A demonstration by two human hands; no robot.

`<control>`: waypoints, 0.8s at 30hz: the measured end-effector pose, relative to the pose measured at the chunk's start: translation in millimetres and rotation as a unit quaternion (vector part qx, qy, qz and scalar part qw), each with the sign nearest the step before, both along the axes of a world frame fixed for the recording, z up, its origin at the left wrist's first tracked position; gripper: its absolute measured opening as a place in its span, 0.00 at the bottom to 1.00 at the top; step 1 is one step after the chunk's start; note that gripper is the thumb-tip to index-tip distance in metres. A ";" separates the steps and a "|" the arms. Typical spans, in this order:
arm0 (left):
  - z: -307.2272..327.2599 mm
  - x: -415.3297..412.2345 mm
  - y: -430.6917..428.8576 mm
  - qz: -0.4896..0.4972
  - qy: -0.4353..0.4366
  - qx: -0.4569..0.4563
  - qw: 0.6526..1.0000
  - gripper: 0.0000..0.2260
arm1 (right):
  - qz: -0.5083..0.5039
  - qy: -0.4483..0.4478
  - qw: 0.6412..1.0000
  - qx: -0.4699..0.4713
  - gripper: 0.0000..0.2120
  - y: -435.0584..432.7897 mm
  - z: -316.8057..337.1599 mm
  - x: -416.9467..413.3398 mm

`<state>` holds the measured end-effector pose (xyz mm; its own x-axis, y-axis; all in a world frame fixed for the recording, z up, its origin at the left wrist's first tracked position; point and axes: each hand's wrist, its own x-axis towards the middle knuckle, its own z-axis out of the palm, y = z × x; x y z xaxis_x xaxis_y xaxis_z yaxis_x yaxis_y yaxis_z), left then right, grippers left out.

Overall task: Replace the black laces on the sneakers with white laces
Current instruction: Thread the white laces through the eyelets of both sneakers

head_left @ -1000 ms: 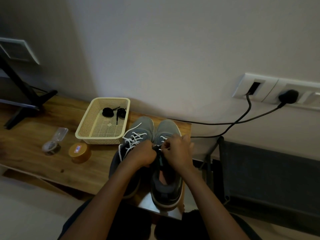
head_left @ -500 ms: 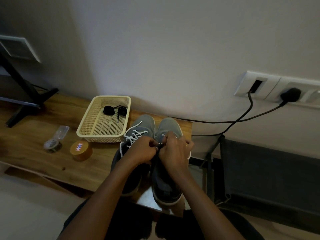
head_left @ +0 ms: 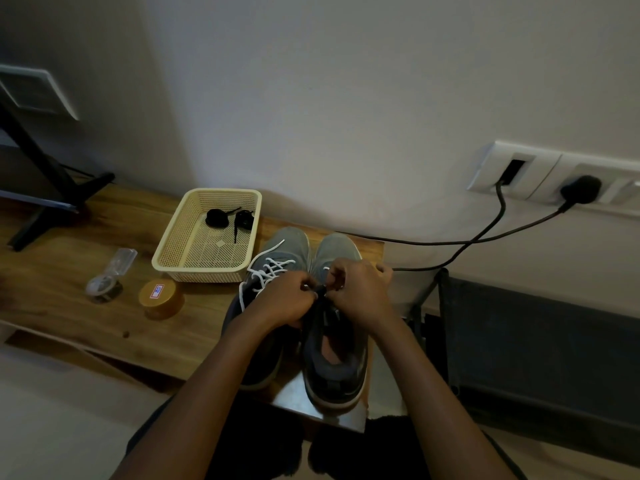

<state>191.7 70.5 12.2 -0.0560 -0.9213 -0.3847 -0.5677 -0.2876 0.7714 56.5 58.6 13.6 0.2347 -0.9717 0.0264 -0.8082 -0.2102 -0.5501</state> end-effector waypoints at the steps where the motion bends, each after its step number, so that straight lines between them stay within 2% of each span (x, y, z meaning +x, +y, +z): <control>1: 0.2 -0.4 -0.2 -0.001 0.000 0.002 1.000 0.11 | -0.003 0.005 1.000 -0.006 0.09 0.3 -1.0 0.7; 9: 0.4 1.6 -0.8 -0.029 0.003 0.002 1.000 0.13 | -0.028 0.006 0.999 -0.020 0.13 -0.4 -7.6 4.9; 15: 3.6 1.0 -2.1 0.013 0.037 0.013 0.999 0.12 | -0.026 0.063 0.997 -0.035 0.06 -0.5 -6.5 1.3; 17: 3.5 -0.2 -1.8 0.010 0.025 0.003 1.000 0.09 | -0.060 0.081 0.994 -0.048 0.08 2.0 -5.5 -0.5; 19: 2.5 -0.7 -1.4 0.011 0.018 -0.010 1.000 0.07 | -0.110 0.058 0.991 -0.051 0.09 8.3 -3.9 -2.5; 21: 1.0 -1.0 -1.4 0.017 0.016 -0.026 0.999 0.05 | -0.155 0.038 0.987 -0.020 0.09 16.1 -3.0 -6.7; 24: -0.6 -2.4 -2.0 0.028 -0.006 -0.049 0.998 0.03 | -0.183 0.055 0.981 0.035 0.10 26.0 -5.9 -12.5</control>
<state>189.3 68.5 11.6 -0.0002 -0.9564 -0.2920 -0.5617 -0.2414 0.7913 44.0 84.7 7.7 -0.1321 -0.9900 -0.0497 -0.8782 0.1401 -0.4574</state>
